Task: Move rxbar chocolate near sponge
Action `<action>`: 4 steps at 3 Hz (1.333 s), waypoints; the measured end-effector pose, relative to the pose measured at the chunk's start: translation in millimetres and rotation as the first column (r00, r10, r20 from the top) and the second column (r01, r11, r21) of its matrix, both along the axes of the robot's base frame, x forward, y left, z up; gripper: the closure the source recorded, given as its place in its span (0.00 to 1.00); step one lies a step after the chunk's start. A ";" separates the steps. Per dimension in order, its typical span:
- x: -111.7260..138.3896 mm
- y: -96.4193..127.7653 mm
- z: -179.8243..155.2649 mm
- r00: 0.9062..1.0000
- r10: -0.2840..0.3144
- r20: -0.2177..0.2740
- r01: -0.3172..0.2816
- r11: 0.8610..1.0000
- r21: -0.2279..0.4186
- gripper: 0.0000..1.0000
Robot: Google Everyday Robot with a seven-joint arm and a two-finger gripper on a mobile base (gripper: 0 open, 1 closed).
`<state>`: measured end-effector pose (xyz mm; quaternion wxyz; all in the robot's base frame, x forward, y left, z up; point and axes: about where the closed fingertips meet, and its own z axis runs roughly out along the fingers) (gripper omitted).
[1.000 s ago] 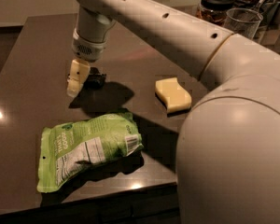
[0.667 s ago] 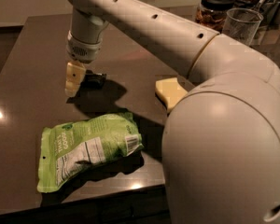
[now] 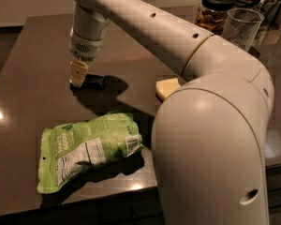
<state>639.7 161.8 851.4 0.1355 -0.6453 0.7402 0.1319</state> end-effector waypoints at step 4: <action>40.4 -215.8 53.1 0.940 -0.332 0.077 0.330 0.943 0.034 0.75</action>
Offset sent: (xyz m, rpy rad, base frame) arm 0.0450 -0.1759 0.0592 0.0436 -0.1019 -0.2497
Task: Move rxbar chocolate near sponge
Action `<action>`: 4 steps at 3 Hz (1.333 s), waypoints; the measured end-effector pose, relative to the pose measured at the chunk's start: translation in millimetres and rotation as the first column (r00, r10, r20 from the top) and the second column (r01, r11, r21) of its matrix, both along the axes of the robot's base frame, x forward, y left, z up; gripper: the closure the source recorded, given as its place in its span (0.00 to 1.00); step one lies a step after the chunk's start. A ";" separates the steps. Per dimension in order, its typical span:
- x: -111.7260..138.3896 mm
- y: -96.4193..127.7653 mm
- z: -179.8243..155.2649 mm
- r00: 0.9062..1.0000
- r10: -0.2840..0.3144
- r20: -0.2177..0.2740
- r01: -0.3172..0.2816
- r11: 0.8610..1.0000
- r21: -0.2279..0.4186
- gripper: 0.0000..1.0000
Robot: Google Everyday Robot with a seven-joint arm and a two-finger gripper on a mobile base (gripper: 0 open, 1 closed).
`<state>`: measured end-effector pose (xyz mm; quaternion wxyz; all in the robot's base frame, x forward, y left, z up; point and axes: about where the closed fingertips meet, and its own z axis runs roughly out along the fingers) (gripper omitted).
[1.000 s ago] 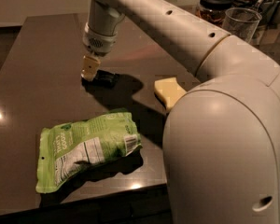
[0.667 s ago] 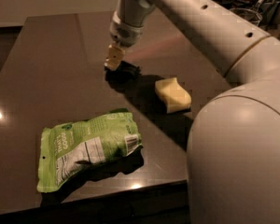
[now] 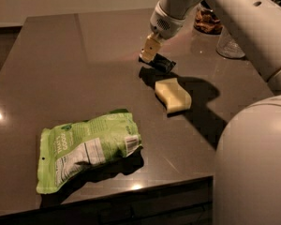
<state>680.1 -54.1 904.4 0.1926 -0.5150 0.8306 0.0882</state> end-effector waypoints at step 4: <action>-1.9 -20.9 -20.0 0.996 -0.064 -0.060 0.067 0.997 0.040 0.00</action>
Offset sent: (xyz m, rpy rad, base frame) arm -0.0113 -0.0305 -0.0206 0.0956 0.0964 -0.0947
